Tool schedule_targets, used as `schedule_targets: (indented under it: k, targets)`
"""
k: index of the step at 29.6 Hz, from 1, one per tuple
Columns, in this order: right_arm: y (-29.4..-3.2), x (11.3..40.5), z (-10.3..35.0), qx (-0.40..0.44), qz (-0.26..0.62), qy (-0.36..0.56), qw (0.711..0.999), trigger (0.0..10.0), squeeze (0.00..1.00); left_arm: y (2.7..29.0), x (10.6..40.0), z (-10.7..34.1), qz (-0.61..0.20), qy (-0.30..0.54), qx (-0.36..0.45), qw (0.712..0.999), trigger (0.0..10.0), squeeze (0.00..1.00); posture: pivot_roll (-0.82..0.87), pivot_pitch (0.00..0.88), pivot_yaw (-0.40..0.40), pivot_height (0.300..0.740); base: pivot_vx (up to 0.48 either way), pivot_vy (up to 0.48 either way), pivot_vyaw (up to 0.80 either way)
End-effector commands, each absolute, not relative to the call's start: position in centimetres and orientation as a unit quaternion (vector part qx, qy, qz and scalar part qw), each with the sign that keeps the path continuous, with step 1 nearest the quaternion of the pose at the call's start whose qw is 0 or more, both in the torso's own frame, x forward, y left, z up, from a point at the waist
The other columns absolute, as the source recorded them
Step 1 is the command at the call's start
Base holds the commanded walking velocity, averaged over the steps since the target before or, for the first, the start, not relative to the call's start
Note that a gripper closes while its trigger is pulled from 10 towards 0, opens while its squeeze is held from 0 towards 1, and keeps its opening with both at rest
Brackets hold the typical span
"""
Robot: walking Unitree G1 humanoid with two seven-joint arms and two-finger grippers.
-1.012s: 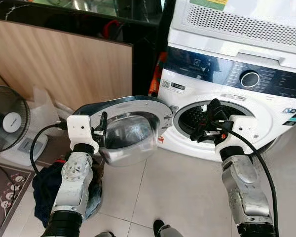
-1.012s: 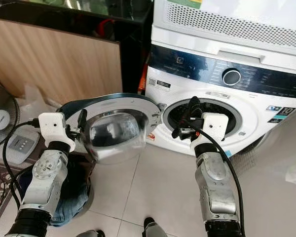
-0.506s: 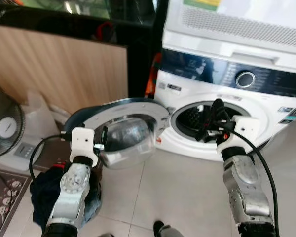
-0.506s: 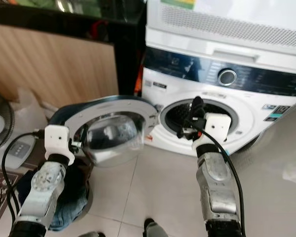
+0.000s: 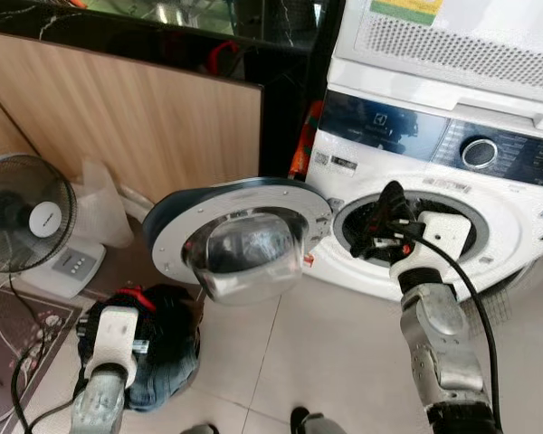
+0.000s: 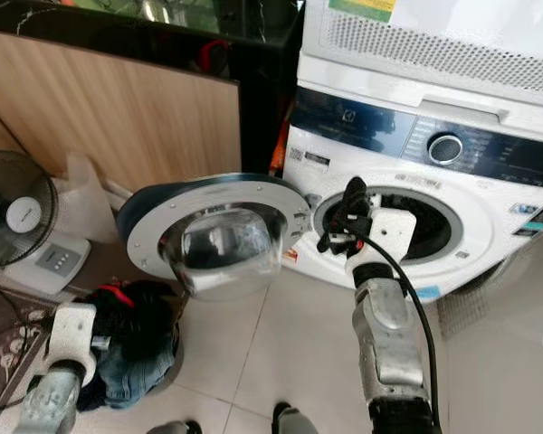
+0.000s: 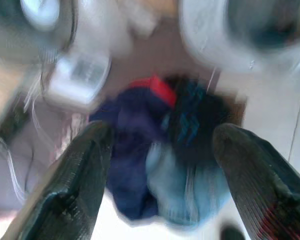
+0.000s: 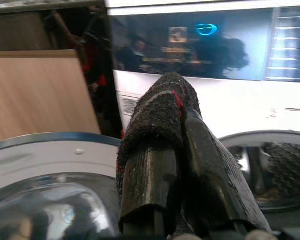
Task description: Clothes washing
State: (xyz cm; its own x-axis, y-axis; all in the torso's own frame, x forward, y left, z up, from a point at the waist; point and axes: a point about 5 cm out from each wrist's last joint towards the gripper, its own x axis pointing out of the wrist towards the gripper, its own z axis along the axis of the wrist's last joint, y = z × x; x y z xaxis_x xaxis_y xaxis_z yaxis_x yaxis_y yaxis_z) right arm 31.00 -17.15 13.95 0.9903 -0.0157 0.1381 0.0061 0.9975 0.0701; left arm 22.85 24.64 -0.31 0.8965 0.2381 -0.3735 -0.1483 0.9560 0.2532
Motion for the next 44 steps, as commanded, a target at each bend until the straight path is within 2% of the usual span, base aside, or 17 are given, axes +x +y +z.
schedule_targets:
  k: [1,13,20,30,44]
  targets:
    - [-17.8,30.9,13.7,0.034,-0.017,-0.068,0.997,10.0,0.00,25.3,21.0,-2.6,0.122,0.269,0.091,0.951,10.0,0.00,0.15,0.212,-0.019,0.740,0.000,0.000,0.00]
    - [-17.9,30.8,13.5,0.033,-0.015,-0.061,0.997,10.0,0.00,25.8,19.2,-5.1,0.137,0.329,0.086,0.930,10.0,0.00,0.13,0.230,-0.030,0.740,0.000,0.000,0.00]
    - [-17.8,30.7,13.4,0.028,-0.015,-0.057,0.998,10.0,0.00,25.7,18.9,-5.5,0.132,0.345,0.103,0.924,10.0,0.00,0.12,0.223,-0.020,0.740,0.000,0.000,-0.80]
    - [-17.8,30.6,13.3,0.031,-0.018,-0.060,0.998,10.0,0.00,25.8,19.0,-5.6,0.129,0.345,0.112,0.923,10.0,0.00,0.12,0.204,-0.015,0.740,0.000,-0.480,-0.77]
    - [-17.9,30.8,13.6,0.032,-0.017,-0.068,0.997,10.0,0.00,25.4,19.0,-5.7,0.123,0.342,0.115,0.924,10.0,0.00,0.13,0.216,-0.026,0.740,0.000,-0.480,0.00]
